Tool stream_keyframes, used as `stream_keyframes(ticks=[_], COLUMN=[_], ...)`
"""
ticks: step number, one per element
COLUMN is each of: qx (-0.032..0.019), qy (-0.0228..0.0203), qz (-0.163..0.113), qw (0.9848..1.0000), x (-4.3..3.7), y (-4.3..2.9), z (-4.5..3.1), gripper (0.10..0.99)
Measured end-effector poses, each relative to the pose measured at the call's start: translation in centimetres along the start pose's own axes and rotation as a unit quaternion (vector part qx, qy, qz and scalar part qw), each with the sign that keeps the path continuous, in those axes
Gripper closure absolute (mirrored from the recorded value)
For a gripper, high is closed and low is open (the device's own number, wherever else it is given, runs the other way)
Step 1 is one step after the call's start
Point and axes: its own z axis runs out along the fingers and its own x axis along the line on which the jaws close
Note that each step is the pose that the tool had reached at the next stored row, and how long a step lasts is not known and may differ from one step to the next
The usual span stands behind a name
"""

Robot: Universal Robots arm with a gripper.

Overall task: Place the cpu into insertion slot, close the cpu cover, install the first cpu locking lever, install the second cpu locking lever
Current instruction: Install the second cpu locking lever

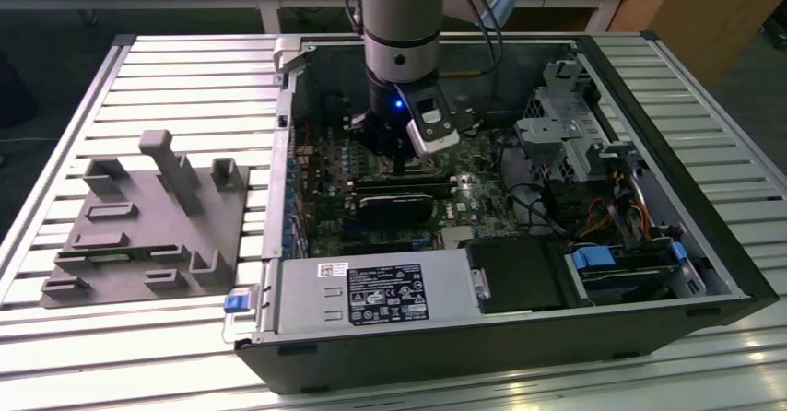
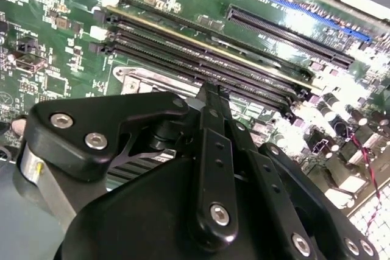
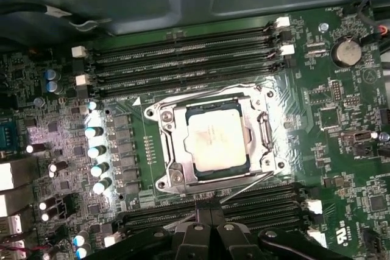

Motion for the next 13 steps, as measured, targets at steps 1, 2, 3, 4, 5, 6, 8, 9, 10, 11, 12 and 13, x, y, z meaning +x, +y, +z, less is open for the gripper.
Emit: stream_keyframes(ticks=[1,2,3,4,5,6,8,9,10,11,12,13], qx=[-0.0001,-0.0004,-0.0016,-0.0039,-0.0063,-0.009,-0.015,-0.0182,-0.0214,-0.0243,-0.0268,-0.0294], qy=[0.0,0.0001,0.0003,0.0008,0.0012,0.0017,0.0028,0.0034,0.004,0.0046,0.005,0.0055], qz=[0.0,0.0,0.0,0.0,0.0,0.0,0.001,0.001,0.001,0.001,0.001,0.002], qw=[1.0,1.0,1.0,1.0,1.0,1.0,0.9999,0.9998,0.9998,0.9997,0.9996,0.9996], x=[0.02,0.07,0.14,0.21,0.27,0.34,0.45,0.49,0.52,0.55,0.57,0.62], y=[-0.08,-0.16,-0.22,-0.3,-0.37,-0.45,-0.67,-0.79,-0.93,-1.06,-1.2,-1.35], z=[0.04,0.09,0.16,0.24,0.31,0.38,0.5,0.56,0.61,0.67,0.73,0.79], gripper=[0.98,0.98,0.98,0.98,0.98,0.98,0.98,0.98,0.98,0.98,0.98,0.98])
